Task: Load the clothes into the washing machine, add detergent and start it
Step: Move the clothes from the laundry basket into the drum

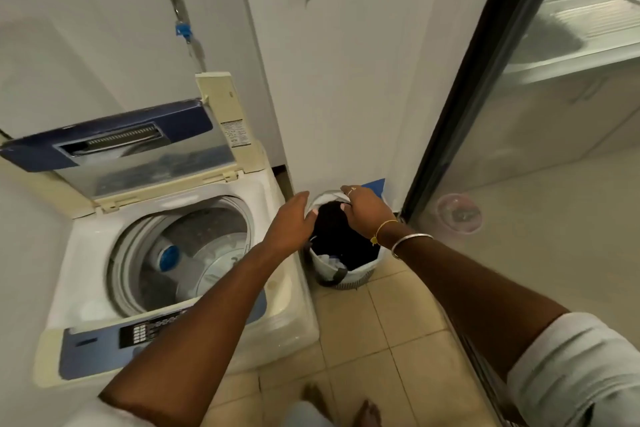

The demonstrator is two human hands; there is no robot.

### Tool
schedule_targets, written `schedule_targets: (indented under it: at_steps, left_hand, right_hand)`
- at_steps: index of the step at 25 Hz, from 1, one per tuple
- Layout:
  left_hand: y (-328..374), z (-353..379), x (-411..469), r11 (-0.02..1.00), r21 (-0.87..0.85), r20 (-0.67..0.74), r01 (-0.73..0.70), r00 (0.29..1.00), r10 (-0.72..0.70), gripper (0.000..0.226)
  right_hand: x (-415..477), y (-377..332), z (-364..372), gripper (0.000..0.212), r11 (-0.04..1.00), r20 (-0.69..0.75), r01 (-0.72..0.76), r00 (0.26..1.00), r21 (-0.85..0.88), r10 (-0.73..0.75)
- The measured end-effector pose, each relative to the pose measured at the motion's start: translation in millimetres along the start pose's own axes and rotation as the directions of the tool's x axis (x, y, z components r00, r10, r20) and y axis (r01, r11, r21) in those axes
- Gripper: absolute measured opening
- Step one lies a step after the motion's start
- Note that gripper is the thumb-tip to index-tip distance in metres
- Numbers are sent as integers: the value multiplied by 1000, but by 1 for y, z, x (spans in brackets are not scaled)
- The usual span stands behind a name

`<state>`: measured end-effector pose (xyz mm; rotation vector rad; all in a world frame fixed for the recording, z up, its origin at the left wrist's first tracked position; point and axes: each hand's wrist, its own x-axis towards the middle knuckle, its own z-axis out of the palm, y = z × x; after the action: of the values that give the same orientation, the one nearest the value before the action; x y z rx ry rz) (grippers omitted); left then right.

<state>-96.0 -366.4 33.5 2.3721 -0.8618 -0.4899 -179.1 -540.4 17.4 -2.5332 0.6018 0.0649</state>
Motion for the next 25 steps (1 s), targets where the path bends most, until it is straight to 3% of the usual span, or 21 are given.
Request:
schedule_targets:
  at_steps: [3,7,12,16,25]
  left_hand:
    - [4,21,38,997,-47,45,68,997,-66,38]
    - [-7,63,102,982,-96,112,161,982,-150,33]
    - [-22,115,174,967,-86,196,241,955,-221,42]
    - [-45,151,217,946,-47,249,321,921,-300,46]
    - [-153,286,295,862,-7,371,507,802,-468,54]
  right_hand:
    - [34,31,3,38,1000,38,-24,999,-1,24]
    - [78,75,16,43,997,88,-74,993,-21,75]
    - [133,115,40,43,993,170,-114,979,-29,117]
    - [178,149,81,54,985,300,-169,941,17,156]
    - [271,242,222,88,981,492,-163,848,-105,194]
